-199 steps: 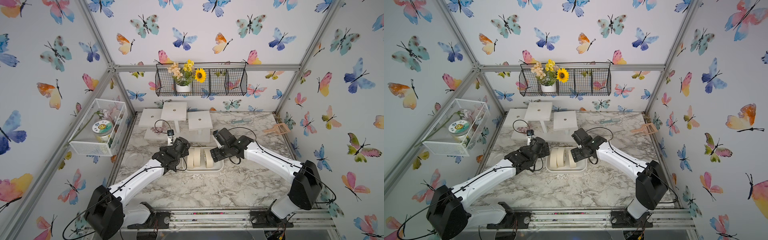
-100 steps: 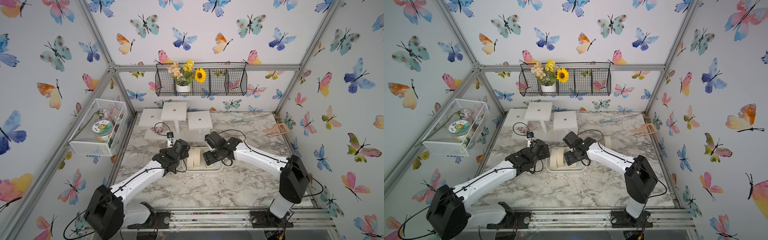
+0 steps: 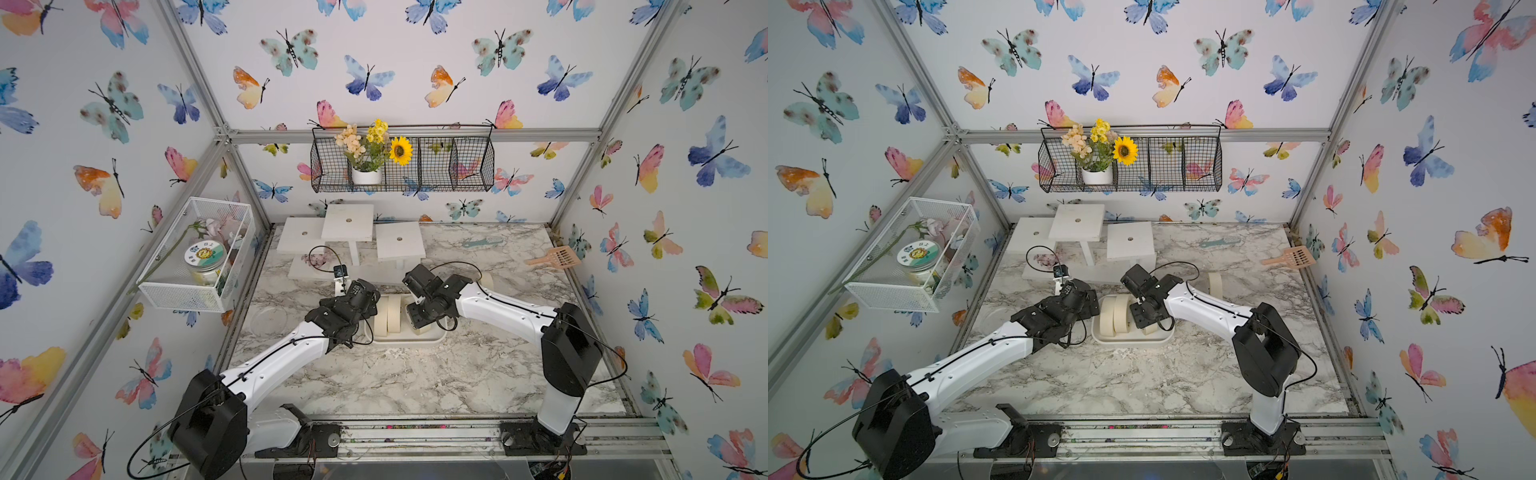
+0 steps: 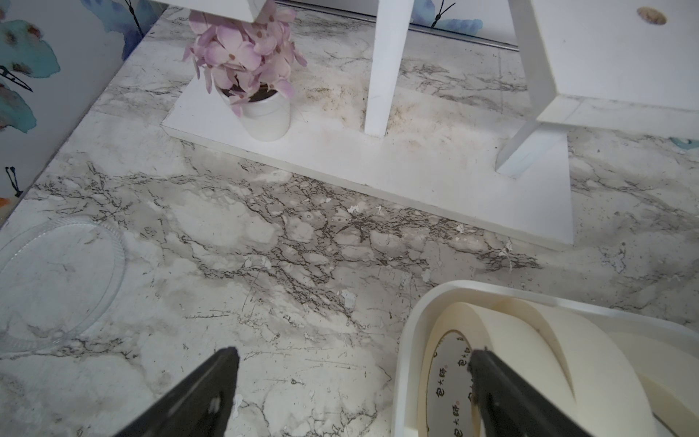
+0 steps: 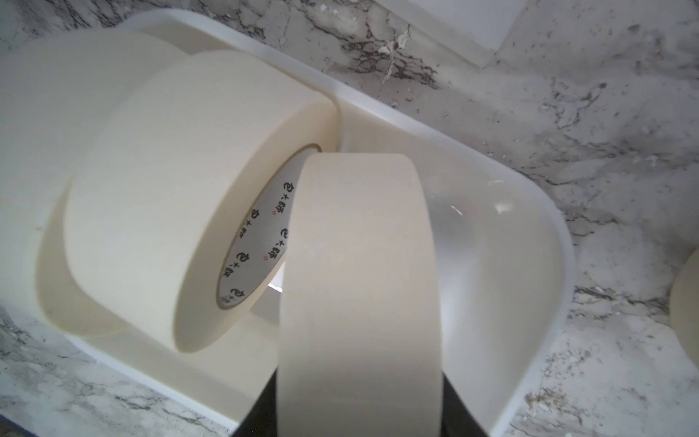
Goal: Take out the art tape in the storage box
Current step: Pick up the art tape from the storage box, then place the art tape at the center of the board.
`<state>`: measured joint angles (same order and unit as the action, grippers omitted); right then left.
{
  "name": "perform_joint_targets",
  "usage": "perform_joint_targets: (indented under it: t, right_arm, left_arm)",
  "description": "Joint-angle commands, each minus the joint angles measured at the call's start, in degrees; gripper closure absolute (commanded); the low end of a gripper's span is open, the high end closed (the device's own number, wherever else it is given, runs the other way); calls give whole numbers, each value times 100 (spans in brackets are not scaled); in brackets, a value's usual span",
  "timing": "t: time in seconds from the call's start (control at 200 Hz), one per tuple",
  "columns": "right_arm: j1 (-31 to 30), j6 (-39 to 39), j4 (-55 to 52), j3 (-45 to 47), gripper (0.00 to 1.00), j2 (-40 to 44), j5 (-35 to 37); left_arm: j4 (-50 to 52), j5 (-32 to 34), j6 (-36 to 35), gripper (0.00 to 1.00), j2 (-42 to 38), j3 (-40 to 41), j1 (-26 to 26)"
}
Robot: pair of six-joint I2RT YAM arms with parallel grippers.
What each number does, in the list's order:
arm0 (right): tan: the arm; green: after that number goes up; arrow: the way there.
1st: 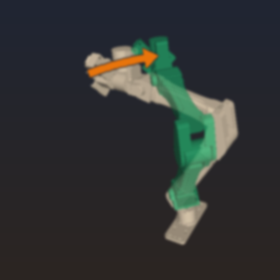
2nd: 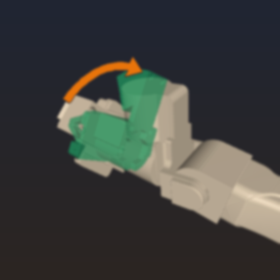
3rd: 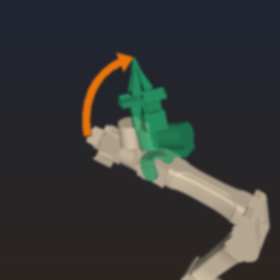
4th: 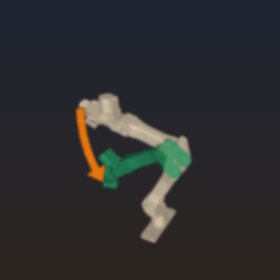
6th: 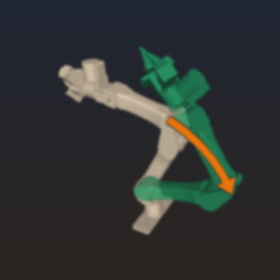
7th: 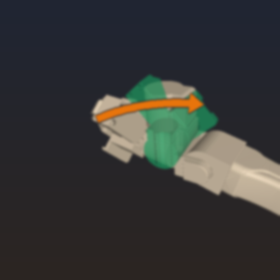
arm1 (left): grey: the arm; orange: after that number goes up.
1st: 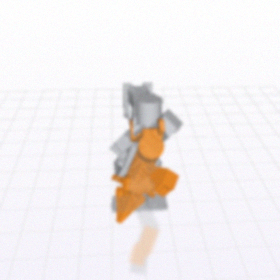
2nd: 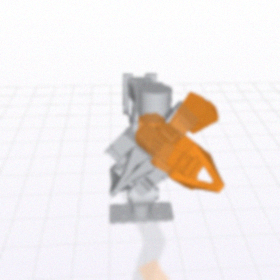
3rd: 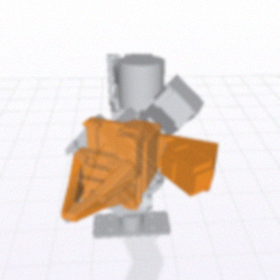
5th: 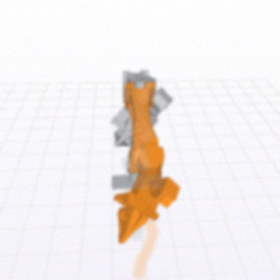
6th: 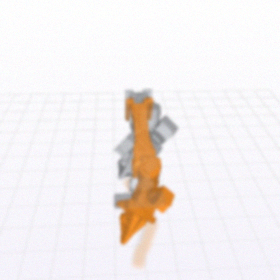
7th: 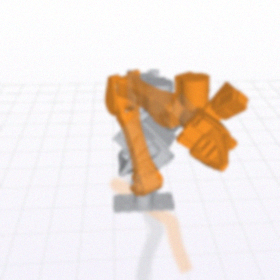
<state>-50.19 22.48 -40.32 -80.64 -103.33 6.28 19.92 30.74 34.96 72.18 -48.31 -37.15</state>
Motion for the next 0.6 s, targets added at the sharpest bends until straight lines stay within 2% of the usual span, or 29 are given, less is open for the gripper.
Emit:
perform_joint_targets:
  t: [0.0, 0.09, 0.16, 0.23, 0.456, 0.596]
  right_arm:
    - [1, 29, -213, -279, 98, 414, 192]
    - [1, -21, -487, -520, 98, 657, 448]
    - [25, -97, -701, -693, 98, 894, 959]
    - [253, -147, -1070, -889, 98, 1058, 1262]
    - [1693, -472, -1457, -777, 97, 1687, 1737]
    - [2669, -807, -1304, -715, 98, 1899, 1630]
  left_arm:
    - [-81, -38, 2, 0, 75, 1, -20]
    - [-89, -42, -2, 0, 98, -37, -21]
    - [-85, -42, -8, 0, 95, -68, -20]
    - [-85, -42, -24, 0, 90, -86, -21]
    - [-103, -96, -20, 0, 77, -74, -20]
    - [-147, -137, -2, 0, 50, -29, -20]
